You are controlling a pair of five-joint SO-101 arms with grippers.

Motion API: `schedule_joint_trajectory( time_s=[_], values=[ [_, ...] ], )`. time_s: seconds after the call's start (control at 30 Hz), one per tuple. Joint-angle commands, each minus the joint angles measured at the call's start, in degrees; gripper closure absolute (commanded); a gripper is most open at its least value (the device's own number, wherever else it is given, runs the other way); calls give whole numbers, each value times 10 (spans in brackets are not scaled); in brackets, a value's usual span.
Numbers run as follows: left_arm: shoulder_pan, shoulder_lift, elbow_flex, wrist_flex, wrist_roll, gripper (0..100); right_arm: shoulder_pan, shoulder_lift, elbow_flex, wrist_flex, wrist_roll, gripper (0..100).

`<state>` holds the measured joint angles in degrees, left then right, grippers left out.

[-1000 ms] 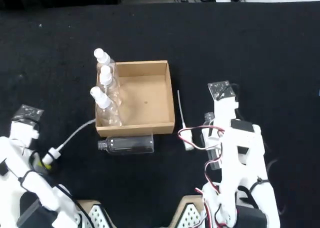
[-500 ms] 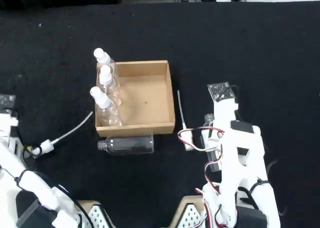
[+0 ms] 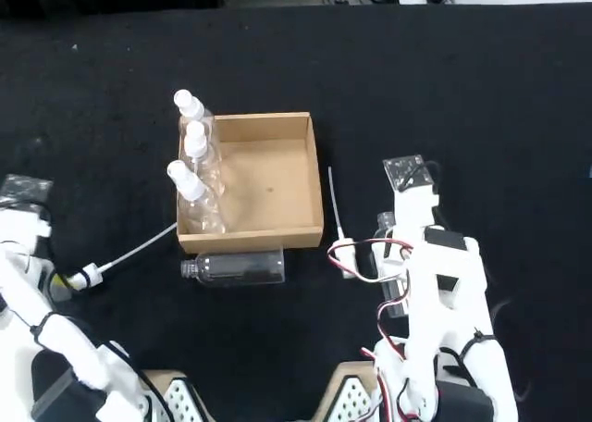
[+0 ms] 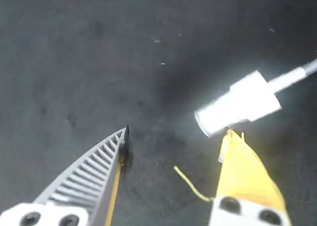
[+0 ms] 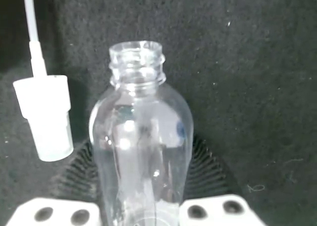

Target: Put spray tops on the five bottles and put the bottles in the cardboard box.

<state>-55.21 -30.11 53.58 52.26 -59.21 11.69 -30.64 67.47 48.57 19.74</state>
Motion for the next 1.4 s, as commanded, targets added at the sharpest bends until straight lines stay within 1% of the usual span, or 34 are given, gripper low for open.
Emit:
schedule_joint_trajectory(
  time_s=[0.0,0.17,0.27,0.33,0.43,0.57,0.6,0.63,0.8,0.87,1.03,1.13,1.2,1.3,1.37],
  values=[
    [36,0,12,-32,-37,722,-6,-25,-4,-11,-1,988],
    [46,0,95,-216,-36,722,-5,-26,-4,-12,-1,988],
    [44,0,124,-293,-20,722,-5,-26,-4,-13,-1,988],
    [44,0,124,-309,17,722,-5,-23,-3,-23,-1,988],
    [45,3,102,-305,82,722,-5,-23,-3,-23,-1,988],
    [45,40,43,-301,213,722,-5,-23,-2,-22,-2,988],
    [44,55,22,-285,242,722,-5,-23,-1,-21,-3,988],
    [43,69,-5,-248,265,722,-5,-23,1,-23,-3,988],
    [45,150,-205,53,365,722,-7,-25,5,-23,-4,988],
    [47,194,-276,120,427,722,-9,-23,6,-23,-4,988],
    [51,306,-408,232,619,721,-10,-23,6,-21,-4,988],
    [79,361,-466,299,720,722,-11,-23,7,-20,-1,988],
    [110,395,-496,336,753,722,-11,-23,7,-20,-1,988],
    [157,433,-534,379,756,722,-11,-23,11,-23,0,988],
    [178,451,-558,394,758,722,-11,-23,12,-23,0,988]
  ],
)
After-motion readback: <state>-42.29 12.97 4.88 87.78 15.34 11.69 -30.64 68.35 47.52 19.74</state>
